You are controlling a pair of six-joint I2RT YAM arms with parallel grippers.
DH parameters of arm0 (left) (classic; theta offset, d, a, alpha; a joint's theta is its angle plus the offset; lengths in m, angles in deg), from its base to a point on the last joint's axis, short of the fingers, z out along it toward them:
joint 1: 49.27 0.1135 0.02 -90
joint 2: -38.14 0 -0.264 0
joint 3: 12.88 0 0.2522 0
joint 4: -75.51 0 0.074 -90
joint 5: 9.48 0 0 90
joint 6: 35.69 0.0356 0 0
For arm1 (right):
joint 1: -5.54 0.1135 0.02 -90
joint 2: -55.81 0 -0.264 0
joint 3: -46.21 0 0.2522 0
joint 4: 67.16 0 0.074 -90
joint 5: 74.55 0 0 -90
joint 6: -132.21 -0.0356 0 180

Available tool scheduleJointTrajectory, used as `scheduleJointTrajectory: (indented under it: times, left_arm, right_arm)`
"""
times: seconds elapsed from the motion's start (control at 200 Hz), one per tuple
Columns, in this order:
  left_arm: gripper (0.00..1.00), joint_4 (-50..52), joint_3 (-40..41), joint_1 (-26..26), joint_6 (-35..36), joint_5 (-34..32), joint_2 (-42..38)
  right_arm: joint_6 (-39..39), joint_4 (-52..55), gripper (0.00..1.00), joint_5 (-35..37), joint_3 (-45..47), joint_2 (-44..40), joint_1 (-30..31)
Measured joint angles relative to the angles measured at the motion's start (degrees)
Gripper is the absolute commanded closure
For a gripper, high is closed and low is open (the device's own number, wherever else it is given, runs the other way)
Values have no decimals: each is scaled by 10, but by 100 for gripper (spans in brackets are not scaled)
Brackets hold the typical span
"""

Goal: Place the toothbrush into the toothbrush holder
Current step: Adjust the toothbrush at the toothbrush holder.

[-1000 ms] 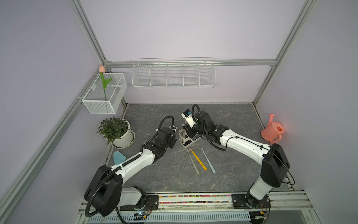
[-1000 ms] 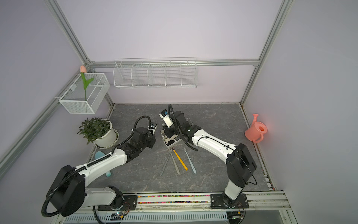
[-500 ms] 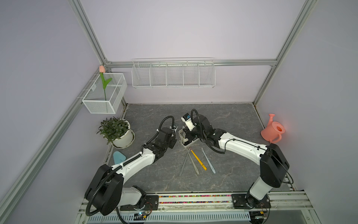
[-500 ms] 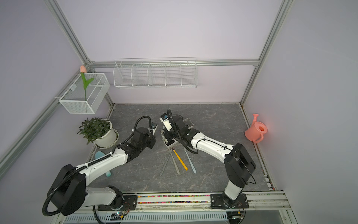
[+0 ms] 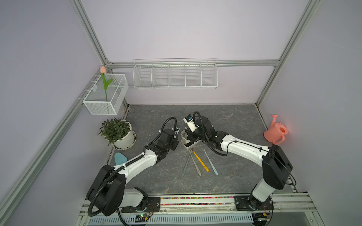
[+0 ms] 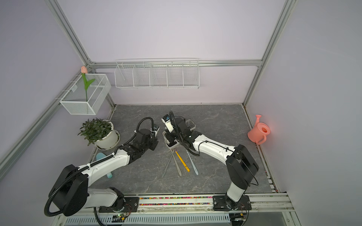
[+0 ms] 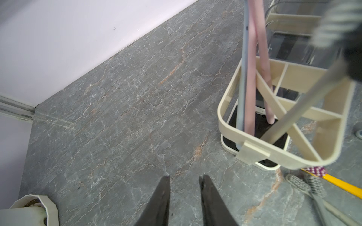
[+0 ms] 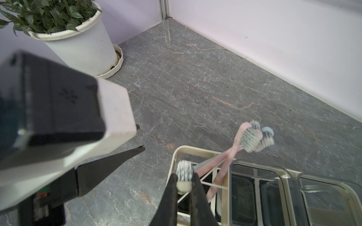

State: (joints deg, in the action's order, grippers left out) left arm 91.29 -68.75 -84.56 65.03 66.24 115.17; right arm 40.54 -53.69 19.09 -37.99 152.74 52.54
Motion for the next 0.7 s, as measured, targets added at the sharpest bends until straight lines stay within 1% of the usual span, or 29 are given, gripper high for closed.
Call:
scheduleJointTrajectory:
  times: [0.225, 0.25, 0.275, 0.32, 0.345, 0.43, 0.5, 0.7]
  left_arm:
    - [69, 0, 0, 0, 0, 2, 0]
    - [69, 0, 0, 0, 0, 2, 0]
    - [69, 0, 0, 0, -1, 2, 0]
    - [68, 0, 0, 0, -2, 2, 0]
    - [68, 0, 0, 0, -2, 2, 0]
    - [67, 0, 0, 0, -6, 7, 0]
    - [65, 0, 0, 0, -10, 13, -1]
    - [62, 1, 0, -3, -17, 31, -14]
  right_arm:
    - [-1, -23, 93, 0, 16, -4, 0]
    - [-1, -25, 92, 0, 20, -6, 0]
    - [-1, -26, 88, 0, 23, -9, 0]
    - [-2, -28, 75, 0, 28, -13, 0]
    - [-3, -28, 71, 0, 30, -15, 0]
    - [-4, -23, 65, 3, 41, -19, 0]
    - [-7, -14, 56, 5, 47, -20, 0]
    - [-13, -8, 41, 7, 48, -30, 0]
